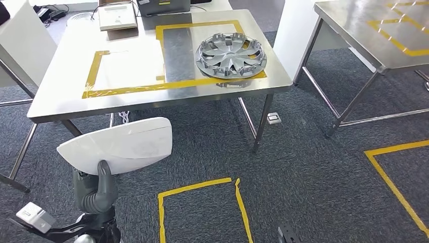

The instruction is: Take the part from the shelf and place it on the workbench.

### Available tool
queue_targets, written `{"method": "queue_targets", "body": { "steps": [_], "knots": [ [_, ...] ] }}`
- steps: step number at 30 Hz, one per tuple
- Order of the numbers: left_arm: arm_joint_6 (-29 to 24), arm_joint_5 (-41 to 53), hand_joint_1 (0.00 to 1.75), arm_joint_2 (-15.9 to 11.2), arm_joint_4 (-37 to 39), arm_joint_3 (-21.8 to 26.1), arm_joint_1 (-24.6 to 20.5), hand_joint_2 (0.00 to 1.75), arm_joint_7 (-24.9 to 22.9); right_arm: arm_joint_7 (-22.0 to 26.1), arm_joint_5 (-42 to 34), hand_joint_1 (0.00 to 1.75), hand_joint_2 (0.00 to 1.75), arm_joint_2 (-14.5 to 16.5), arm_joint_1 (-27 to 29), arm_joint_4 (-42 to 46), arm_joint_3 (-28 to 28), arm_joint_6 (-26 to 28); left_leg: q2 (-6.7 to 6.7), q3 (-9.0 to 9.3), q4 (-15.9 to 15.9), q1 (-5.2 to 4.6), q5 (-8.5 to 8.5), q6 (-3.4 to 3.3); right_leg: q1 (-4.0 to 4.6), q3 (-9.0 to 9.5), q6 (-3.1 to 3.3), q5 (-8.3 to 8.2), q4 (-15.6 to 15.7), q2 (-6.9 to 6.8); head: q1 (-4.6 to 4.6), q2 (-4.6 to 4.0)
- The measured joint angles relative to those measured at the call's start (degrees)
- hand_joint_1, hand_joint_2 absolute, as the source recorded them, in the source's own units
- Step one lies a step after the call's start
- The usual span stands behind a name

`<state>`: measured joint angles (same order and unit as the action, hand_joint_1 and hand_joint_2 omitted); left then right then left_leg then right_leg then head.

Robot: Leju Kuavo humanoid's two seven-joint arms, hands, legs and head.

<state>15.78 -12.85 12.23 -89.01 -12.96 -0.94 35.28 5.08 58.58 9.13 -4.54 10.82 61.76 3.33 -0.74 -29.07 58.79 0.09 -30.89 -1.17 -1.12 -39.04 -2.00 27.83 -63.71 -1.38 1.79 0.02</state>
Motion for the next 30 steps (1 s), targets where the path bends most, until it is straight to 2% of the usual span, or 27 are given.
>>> {"method": "queue_targets", "body": {
  "steps": [1, 2, 4, 5, 6, 7, 8, 10, 11, 12, 13, 14, 16, 17, 18, 20, 21, 22, 23, 25, 26, 27, 28, 29, 30],
  "knots": [
    [0.0, 0.0, 1.75, -0.01, 0.0, 0.02, 0.06, 1.75, -0.02, -0.01, -0.05, 0.0, 0.0, 0.08, 0.0, -0.02, 0.17, 0.02, -0.2, 0.54, 0.0, -0.1, -0.72, 0.37, 0.08, 0.5, 0.27, -2.14, 2.38, -0.68, -0.03, 0.0],
    [0.0, 0.0, 1.75, -0.01, -0.01, 0.04, 0.13, 1.75, -0.06, -0.02, -0.09, 0.0, 0.0, 0.18, 0.02, -0.03, 0.32, 0.03, -0.4, 1.02, -0.1, -0.2, -1.3, 0.8, 0.23, 0.79, 0.7, -3.22, 3.55, -1.07, -0.08, 0.0],
    [0.0, 0.0, 1.75, 0.01, -0.1, 0.08, 0.13, 1.75, -0.07, -0.01, -0.11, 0.0, 0.0, 0.27, -0.05, -0.04, 0.53, 0.04, -0.75, 2.12, -0.18, -0.14, -1.78, 1.63, 0.45, 1.6, 1.78, -2.71, 3.79, -0.36, -0.17, 0.0],
    [0.01, 0.01, 1.75, 0.01, -0.16, 0.07, 0.1, 1.75, -0.08, 0.05, -0.13, 0.0, 0.0, 0.29, -0.08, -0.03, 0.57, 0.07, -0.8, 2.36, 0.51, 0.0, -1.66, 1.95, 0.41, 2.32, 2.26, -2.47, 4.0, 0.07, -0.2, 0.0],
    [0.01, 0.01, 1.75, 0.01, -0.22, 0.07, 0.03, 1.75, -0.04, 0.1, -0.16, 0.0, 0.0, 0.29, -0.13, -0.02, 0.6, 0.13, -0.64, 1.83, 2.29, 0.13, -1.41, 2.17, 0.35, 3.12, 2.72, -2.09, 4.16, 0.4, -0.31, 0.0],
    [0.03, 0.02, 1.75, 0.01, -0.28, 0.06, -0.03, 1.75, -0.04, 0.15, -0.2, 0.0, 0.0, 0.29, -0.2, -0.01, 0.63, 0.25, -0.38, 0.32, 5.15, 0.22, -1.43, 2.33, 0.32, 3.97, 3.13, -1.66, 4.28, 0.72, -0.4, 0.0],
    [0.05, 0.03, 1.75, 0.01, -0.29, 0.07, -0.01, 1.75, -0.05, 0.16, -0.26, 0.0, 0.0, 0.28, -0.23, 0.0, 0.68, 0.46, -0.06, -2.05, 8.85, 0.25, -2.01, 2.42, 0.35, 4.74, 3.46, -1.12, 4.42, 0.96, -0.51, 0.0],
    [0.1, 0.05, 1.75, -0.02, -0.21, 0.1, 0.11, 1.75, -0.09, 0.14, -0.33, 0.0, 0.0, 0.27, -0.25, 0.0, 0.8, 0.86, 0.32, -7.47, 15.2, 0.21, -5.16, 2.41, 0.51, 6.14, 3.81, 0.08, 4.5, 1.47, -0.59, 0.0],
    [0.13, 0.07, 1.75, -0.03, -0.14, 0.13, 0.18, 1.75, -0.12, 0.13, -0.34, 0.0, 0.0, 0.27, -0.22, 0.0, 0.86, 0.98, 0.38, -9.49, 16.45, 0.16, -6.75, 2.27, 0.63, 6.95, 3.91, 0.77, 4.52, 1.73, -0.6, 0.0],
    [0.16, 0.09, 1.75, -0.03, -0.09, 0.14, 0.22, 1.75, -0.13, 0.13, -0.32, 0.0, 0.0, 0.28, -0.17, 0.0, 0.91, 1.0, 0.43, -10.69, 16.01, 0.04, -7.35, 2.04, 0.74, 7.86, 3.96, 1.48, 4.53, 1.98, -0.59, 0.0],
    [0.18, 0.11, 1.75, -0.03, -0.05, 0.15, 0.23, 1.75, -0.14, 0.14, -0.27, 0.0, 0.0, 0.32, -0.13, 0.0, 0.94, 1.0, 0.46, -11.14, 13.99, -0.16, -6.42, 1.69, 0.82, 8.84, 3.98, 2.22, 4.55, 2.2, -0.59, 0.0],
    [0.19, 0.15, 1.75, -0.03, -0.04, 0.15, 0.23, 1.75, -0.14, 0.16, -0.2, 0.0, 0.0, 0.37, -0.1, 0.0, 0.95, 0.98, 0.5, -11.03, 10.82, -0.46, -3.78, 1.23, 0.87, 9.77, 3.94, 2.95, 4.59, 2.38, -0.61, 0.0],
    [0.21, 0.19, 1.75, -0.06, 0.02, 0.16, 0.3, 1.75, -0.13, 0.19, -0.03, 0.0, 0.0, 0.57, -0.06, -0.01, 0.95, 0.98, 0.88, -10.54, 4.47, -1.23, 2.72, 0.28, 1.05, 11.14, 3.55, 4.42, 4.52, 2.75, -0.72, 0.0],
    [0.23, 0.2, 1.75, -0.08, 0.04, 0.19, 0.39, 1.75, -0.14, 0.2, 0.03, 0.0, 0.0, 0.65, -0.06, -0.02, 0.95, 0.98, 1.13, -10.21, 2.67, -1.49, 4.92, -0.07, 1.15, 11.55, 3.26, 5.12, 4.61, 2.91, -0.79, 0.0],
    [0.26, 0.2, 1.75, -0.08, 0.03, 0.22, 0.5, 1.75, -0.14, 0.22, 0.07, 0.0, 0.0, 0.72, -0.03, -0.02, 0.95, 0.96, 1.37, -9.93, 1.77, -1.57, 5.97, -0.31, 1.24, 11.91, 2.95, 5.45, 4.41, 3.06, -0.8, 0.0],
    [0.33, 0.25, 1.75, 0.01, -0.07, 0.3, 0.63, 1.75, -0.13, 0.29, 0.12, 0.0, 0.0, 0.67, -0.02, -0.01, 0.95, 0.92, 1.4, -8.55, 1.23, -1.27, 6.34, -0.63, 1.37, 12.47, 2.46, 5.47, 3.72, 3.12, -0.74, 0.0],
    [0.36, 0.3, 1.75, 0.08, -0.13, 0.33, 0.63, 1.75, -0.11, 0.34, 0.14, 0.0, 0.0, 0.64, -0.05, 0.0, 0.95, 0.9, 1.33, -7.85, 0.91, -1.08, 6.3, -0.81, 1.39, 12.21, 2.22, 5.12, 2.35, 2.91, -0.66, 0.0],
    [0.38, 0.35, 1.75, 0.14, -0.16, 0.36, 0.61, 1.75, -0.1, 0.38, 0.16, 0.0, 0.0, 0.61, -0.16, 0.01, 0.95, 0.89, 1.23, -7.15, 0.73, -0.95, 6.01, -0.98, 1.34, 11.13, 1.94, 5.09, 0.32, 2.62, -0.6, 0.0],
    [0.38, 0.43, 1.75, 0.19, -0.19, 0.38, 0.63, 1.75, -0.08, 0.39, 0.2, 0.0, 0.0, 0.57, -0.27, 0.03, 0.95, 0.89, 1.2, -6.61, 0.61, -0.88, 5.58, -1.12, 1.2, 9.16, 1.6, 5.62, -2.64, 2.29, -0.53, 0.0],
    [0.37, 0.53, 1.75, 0.21, -0.21, 0.42, 0.77, 1.75, -0.02, 0.37, 0.23, 0.0, 0.0, 0.58, -0.37, 0.03, 0.95, 0.85, 1.18, -5.63, 0.57, -0.84, 4.46, -1.31, 0.9, 4.3, 0.94, 8.54, -8.6, 1.94, -0.43, 0.0],
    [0.36, 0.6, 1.75, 0.21, -0.21, 0.44, 0.87, 1.75, 0.01, 0.35, 0.25, 0.0, 0.0, 0.58, -0.29, 0.03, 0.95, 0.84, 1.23, -4.98, 0.57, -0.81, 3.81, -1.29, 0.77, 2.3, 0.72, 10.27, -10.16, 1.9, -0.41, 0.0],
    [0.33, 0.66, 1.75, 0.21, -0.21, 0.45, 0.95, 1.75, 0.04, 0.35, 0.25, 0.0, 0.0, 0.57, -0.2, 0.02, 0.95, 0.82, 1.3, -4.2, 0.57, -0.76, 3.14, -1.2, 0.67, 1.07, 0.56, 11.12, -10.19, 1.88, -0.39, 0.0],
    [0.28, 0.74, 1.75, 0.21, -0.22, 0.46, 0.99, 1.75, 0.07, 0.35, 0.26, 0.0, 0.0, 0.57, -0.14, 0.02, 0.95, 0.81, 1.36, -3.25, 0.57, -0.68, 2.39, -1.05, 0.57, 0.57, 0.42, 10.51, -8.59, 1.86, -0.38, 0.0],
    [0.23, 0.81, 1.75, 0.22, -0.26, 0.47, 1.0, 1.75, 0.08, 0.35, 0.26, 0.0, 0.0, 0.57, -0.1, 0.02, 0.95, 0.79, 1.39, -2.25, 0.57, -0.59, 1.62, -0.85, 0.46, 0.68, 0.3, 8.26, -5.67, 1.81, -0.36, 0.0],
    [0.18, 0.86, 1.75, 0.23, -0.3, 0.48, 0.96, 1.75, 0.1, 0.32, 0.25, 0.0, 0.0, 0.58, 0.01, 0.02, 0.95, 0.77, 1.38, -1.36, 0.63, -0.56, 0.83, -0.61, 0.37, 0.99, 0.21, 4.55, -2.3, 1.64, -0.38, 0.0]
  ]
}}
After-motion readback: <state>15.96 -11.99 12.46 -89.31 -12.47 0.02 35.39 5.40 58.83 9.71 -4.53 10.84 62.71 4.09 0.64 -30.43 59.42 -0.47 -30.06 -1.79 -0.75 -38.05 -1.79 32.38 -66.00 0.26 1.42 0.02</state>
